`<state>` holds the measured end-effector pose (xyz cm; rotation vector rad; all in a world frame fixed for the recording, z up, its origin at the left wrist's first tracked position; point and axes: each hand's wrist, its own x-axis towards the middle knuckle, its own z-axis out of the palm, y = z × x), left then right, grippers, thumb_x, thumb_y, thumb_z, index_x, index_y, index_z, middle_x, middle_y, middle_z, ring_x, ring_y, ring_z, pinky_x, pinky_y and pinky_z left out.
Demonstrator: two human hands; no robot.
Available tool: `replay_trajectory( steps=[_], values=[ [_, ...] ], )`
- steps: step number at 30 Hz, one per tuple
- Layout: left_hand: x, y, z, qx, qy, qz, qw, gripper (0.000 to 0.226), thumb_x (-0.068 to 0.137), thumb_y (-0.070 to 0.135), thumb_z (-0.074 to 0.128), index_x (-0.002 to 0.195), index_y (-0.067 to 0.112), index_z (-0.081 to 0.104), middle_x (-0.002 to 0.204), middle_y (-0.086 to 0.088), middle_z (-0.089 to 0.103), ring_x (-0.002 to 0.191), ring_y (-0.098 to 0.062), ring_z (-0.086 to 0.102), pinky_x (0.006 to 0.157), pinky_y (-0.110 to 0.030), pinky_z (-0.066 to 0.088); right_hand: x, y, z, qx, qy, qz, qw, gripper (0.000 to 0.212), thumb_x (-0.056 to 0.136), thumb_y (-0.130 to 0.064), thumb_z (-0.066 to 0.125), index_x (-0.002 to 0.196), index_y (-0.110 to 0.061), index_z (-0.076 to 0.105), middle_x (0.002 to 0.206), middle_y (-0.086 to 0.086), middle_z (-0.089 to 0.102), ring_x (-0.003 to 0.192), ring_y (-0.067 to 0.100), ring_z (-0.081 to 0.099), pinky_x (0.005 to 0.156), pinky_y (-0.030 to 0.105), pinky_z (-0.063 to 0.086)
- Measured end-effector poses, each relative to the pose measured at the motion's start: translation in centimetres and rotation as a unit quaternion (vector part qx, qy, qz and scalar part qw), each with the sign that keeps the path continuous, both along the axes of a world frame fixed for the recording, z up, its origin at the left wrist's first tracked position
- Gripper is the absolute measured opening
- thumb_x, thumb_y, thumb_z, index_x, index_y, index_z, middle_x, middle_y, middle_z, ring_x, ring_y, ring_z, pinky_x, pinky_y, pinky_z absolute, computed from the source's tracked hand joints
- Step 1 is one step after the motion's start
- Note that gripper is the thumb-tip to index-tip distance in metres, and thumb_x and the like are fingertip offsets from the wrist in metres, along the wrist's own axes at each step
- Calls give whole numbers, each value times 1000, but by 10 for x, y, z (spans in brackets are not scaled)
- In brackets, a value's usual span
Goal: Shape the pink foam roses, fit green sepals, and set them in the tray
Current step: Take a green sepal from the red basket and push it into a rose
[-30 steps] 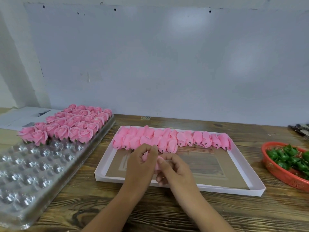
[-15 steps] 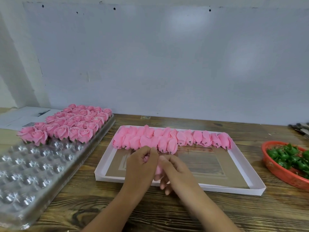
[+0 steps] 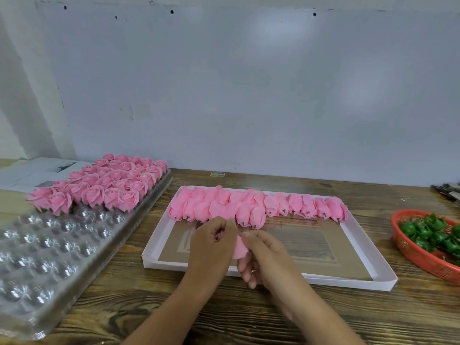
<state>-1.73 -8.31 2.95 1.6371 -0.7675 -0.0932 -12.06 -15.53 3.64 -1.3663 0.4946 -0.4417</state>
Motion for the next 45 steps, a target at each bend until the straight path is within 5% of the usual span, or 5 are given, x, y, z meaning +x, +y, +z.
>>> replay_trajectory(
  steps=[5, 12, 19, 34, 45],
  values=[
    [5, -4, -5, 11, 55, 12, 998, 34, 96, 22, 55, 67, 6, 62, 62, -11, 56, 53, -2, 47, 51, -16, 42, -1, 2, -5, -212, 14, -21, 977, 5, 96, -36, 59, 95, -33, 63, 69, -2, 69, 59, 15, 62, 52, 26, 49],
    [-1, 2, -1, 0, -17, -3, 1000, 32, 95, 27, 54, 64, 21, 59, 63, 0, 60, 56, 1, 52, 55, -12, 42, 0, 4, -1, -101, 5, -20, 995, 25, 101, -28, 51, 95, -6, 61, 61, 6, 64, 50, 17, 56, 44, 25, 46],
    [2, -2, -3, 11, 40, 0, 999, 35, 96, 19, 56, 61, 22, 60, 55, 9, 57, 56, 1, 52, 53, -11, 42, 0, 5, -4, -166, -12, -37, 985, 5, 97, -22, 58, 97, -22, 63, 76, -6, 70, 64, 7, 62, 60, 24, 55],
    [3, -1, -5, -15, -36, 26, 999, 33, 91, 22, 61, 58, 16, 58, 54, 0, 55, 51, -1, 48, 53, -13, 41, -1, 4, -2, -127, 19, -30, 991, 25, 102, -31, 46, 92, -14, 62, 64, 7, 66, 52, 19, 59, 48, 28, 49],
    [15, -4, -12, -22, 22, 46, 998, 45, 91, 24, 60, 48, 19, 46, 46, 10, 37, 46, -3, 37, 45, -11, 33, -79, -116, 44, -333, 135, -304, 882, 18, 92, -7, 56, 92, -21, 67, 89, 2, 71, 83, 24, 65, 75, 37, 52]
  ],
)
